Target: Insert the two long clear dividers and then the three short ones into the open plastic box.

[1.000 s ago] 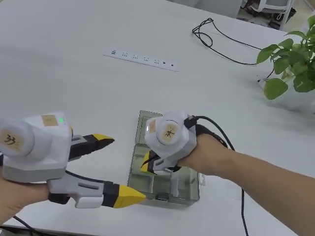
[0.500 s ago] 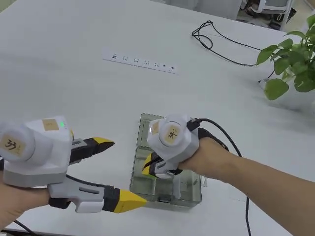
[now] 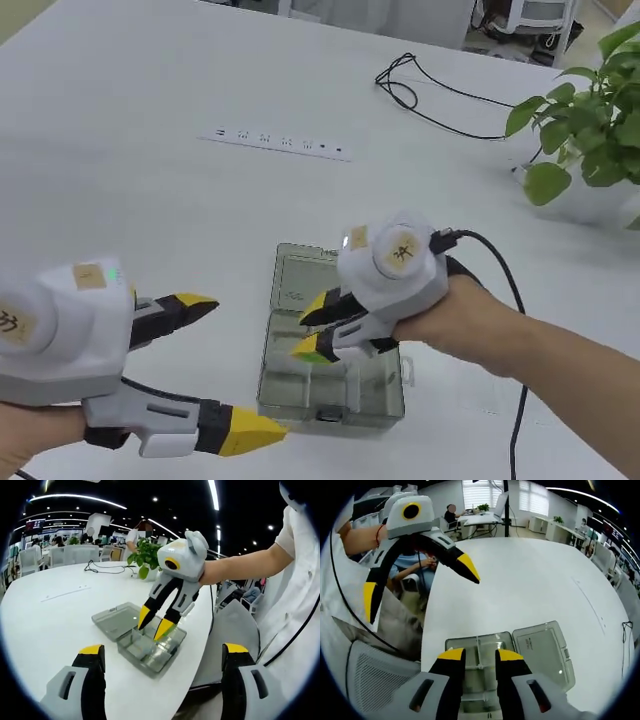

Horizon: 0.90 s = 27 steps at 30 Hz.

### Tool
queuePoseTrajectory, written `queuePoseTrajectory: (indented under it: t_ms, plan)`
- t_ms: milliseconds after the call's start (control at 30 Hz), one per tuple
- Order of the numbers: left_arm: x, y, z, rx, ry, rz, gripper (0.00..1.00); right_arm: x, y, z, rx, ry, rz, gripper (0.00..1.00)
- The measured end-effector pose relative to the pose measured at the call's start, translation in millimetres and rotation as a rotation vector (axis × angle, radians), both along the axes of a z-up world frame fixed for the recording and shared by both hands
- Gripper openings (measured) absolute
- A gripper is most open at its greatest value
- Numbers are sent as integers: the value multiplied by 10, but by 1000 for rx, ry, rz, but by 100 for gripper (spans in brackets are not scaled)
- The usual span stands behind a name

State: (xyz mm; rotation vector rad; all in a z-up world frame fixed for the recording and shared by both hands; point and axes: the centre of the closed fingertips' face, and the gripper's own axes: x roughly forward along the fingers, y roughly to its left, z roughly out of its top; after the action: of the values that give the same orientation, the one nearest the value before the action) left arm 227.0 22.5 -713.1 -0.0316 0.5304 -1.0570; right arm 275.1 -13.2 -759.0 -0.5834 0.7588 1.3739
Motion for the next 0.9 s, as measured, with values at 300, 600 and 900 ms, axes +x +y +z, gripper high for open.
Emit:
queuePoseTrajectory:
  t_ms: [300,600,900]
  plan:
    - [-27,1,18,3,-3,-5,100,-20,-304,170,27,-8,-49,35]
    - [-50,-16,31,9,-6,-18,100,-58,-784,155,-14,-9,-91,43]
    - [-42,-36,31,7,-8,-25,100,-55,-1301,-3,-88,3,-130,48]
